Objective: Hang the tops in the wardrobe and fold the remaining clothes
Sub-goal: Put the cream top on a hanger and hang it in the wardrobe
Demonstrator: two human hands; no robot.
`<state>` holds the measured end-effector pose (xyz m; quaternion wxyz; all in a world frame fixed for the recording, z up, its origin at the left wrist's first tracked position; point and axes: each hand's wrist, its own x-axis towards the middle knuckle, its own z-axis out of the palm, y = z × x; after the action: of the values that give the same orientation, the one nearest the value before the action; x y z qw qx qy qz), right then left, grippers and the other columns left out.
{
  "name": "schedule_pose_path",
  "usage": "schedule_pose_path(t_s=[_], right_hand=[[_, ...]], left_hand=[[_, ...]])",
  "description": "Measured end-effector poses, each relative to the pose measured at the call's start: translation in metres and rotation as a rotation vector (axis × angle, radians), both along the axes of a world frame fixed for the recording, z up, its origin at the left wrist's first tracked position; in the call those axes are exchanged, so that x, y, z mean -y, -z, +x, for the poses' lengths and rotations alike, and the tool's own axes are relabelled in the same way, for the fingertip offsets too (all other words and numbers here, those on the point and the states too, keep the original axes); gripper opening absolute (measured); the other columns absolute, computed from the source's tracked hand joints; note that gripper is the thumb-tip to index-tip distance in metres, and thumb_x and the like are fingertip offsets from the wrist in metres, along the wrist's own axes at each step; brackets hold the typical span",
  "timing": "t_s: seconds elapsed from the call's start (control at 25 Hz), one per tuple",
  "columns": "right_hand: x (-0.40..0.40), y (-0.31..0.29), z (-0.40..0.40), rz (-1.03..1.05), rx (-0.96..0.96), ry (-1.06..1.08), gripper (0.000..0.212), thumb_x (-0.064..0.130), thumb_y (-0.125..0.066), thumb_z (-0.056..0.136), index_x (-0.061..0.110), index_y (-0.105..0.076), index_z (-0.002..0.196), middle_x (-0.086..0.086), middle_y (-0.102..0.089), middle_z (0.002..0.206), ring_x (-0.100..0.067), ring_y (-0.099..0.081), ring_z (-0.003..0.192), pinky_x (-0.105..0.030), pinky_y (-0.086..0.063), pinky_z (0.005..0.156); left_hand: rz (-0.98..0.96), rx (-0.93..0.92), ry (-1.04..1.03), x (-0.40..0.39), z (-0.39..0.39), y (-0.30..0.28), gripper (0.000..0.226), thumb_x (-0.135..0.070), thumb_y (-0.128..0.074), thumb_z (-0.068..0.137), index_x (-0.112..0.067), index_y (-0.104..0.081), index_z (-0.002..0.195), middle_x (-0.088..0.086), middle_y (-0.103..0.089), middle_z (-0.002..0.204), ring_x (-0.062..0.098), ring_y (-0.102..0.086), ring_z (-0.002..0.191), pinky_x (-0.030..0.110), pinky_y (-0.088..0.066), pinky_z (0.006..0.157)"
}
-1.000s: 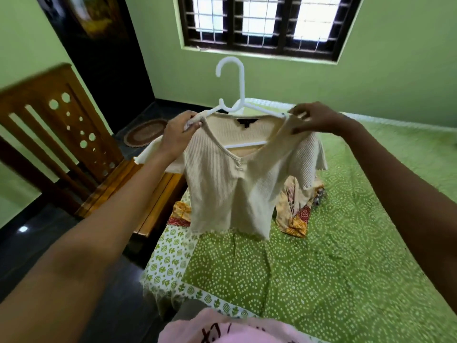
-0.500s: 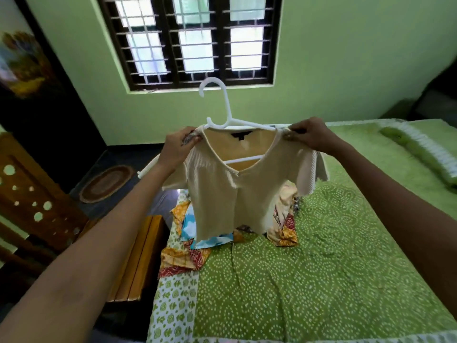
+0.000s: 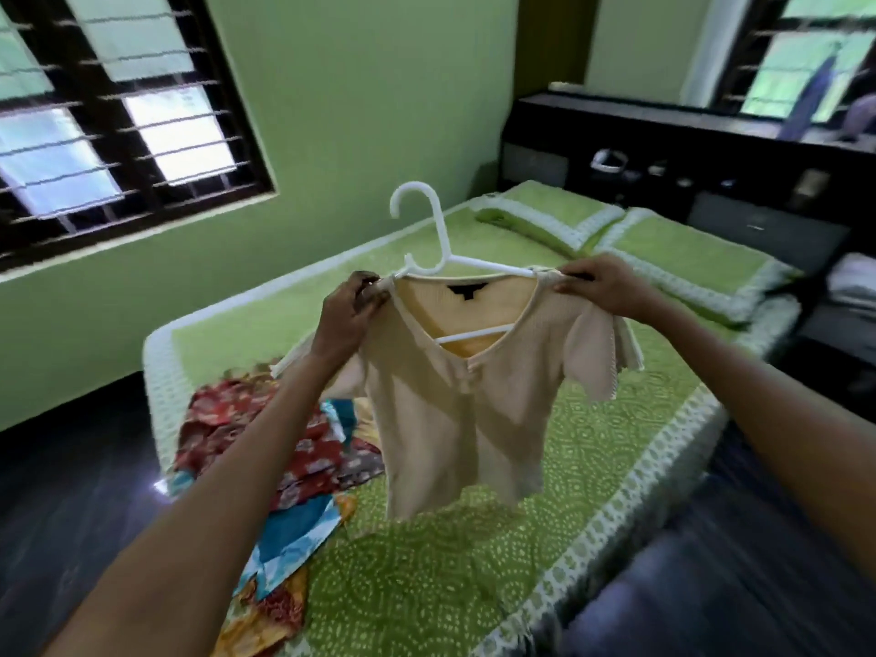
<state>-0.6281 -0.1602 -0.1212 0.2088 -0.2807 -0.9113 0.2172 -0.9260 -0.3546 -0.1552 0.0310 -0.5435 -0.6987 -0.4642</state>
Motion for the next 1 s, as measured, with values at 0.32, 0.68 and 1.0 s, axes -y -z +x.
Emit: schedule_pose_path(t_s=[0.32, 0.68, 1.0], right_hand=[[-0.047, -0.011, 0.19, 0.069, -0.005, 0.352, 0.024, 0.015, -0.065, 0.086, 0.005, -0.059, 0.065, -0.008, -0.046, 0.057, -0.007, -0.04, 0.06, -0.02, -0.029, 0.054], [-0.094, -0.047, 0.388, 0.083, -0.055, 0.672, 0.012, 0.013, -0.067, 0.086, 0.007, -0.071, 0.096, 0.015, -0.056, 0.069, 0.002, -0.052, 0.064, -0.01, -0.037, 0.059], [-0.125, -0.042, 0.518, 0.01, -0.205, 0.971, 0.018, 0.026, -0.066, 0.085, 0.01, -0.069, 0.092, -0.008, -0.064, 0.084, -0.02, -0.058, 0.078, -0.035, -0.048, 0.068]], left_hand=[[0.041, -0.034, 0.327, -0.162, 0.142, -0.006, 0.018, -0.006, -0.062, 0.087, 0.006, -0.068, 0.1, 0.02, -0.067, 0.087, 0.029, -0.061, 0.081, 0.018, -0.034, 0.066], [0.146, -0.05, 0.585, -0.327, 0.336, -0.036, 0.024, -0.014, -0.063, 0.088, 0.001, -0.065, 0.106, 0.015, -0.068, 0.097, 0.02, -0.059, 0.086, 0.019, -0.035, 0.069], [0.208, -0.19, 0.705, -0.437, 0.5, -0.046, 0.028, -0.026, -0.061, 0.09, -0.007, -0.066, 0.111, 0.01, -0.068, 0.102, 0.027, -0.063, 0.094, 0.033, -0.044, 0.069]])
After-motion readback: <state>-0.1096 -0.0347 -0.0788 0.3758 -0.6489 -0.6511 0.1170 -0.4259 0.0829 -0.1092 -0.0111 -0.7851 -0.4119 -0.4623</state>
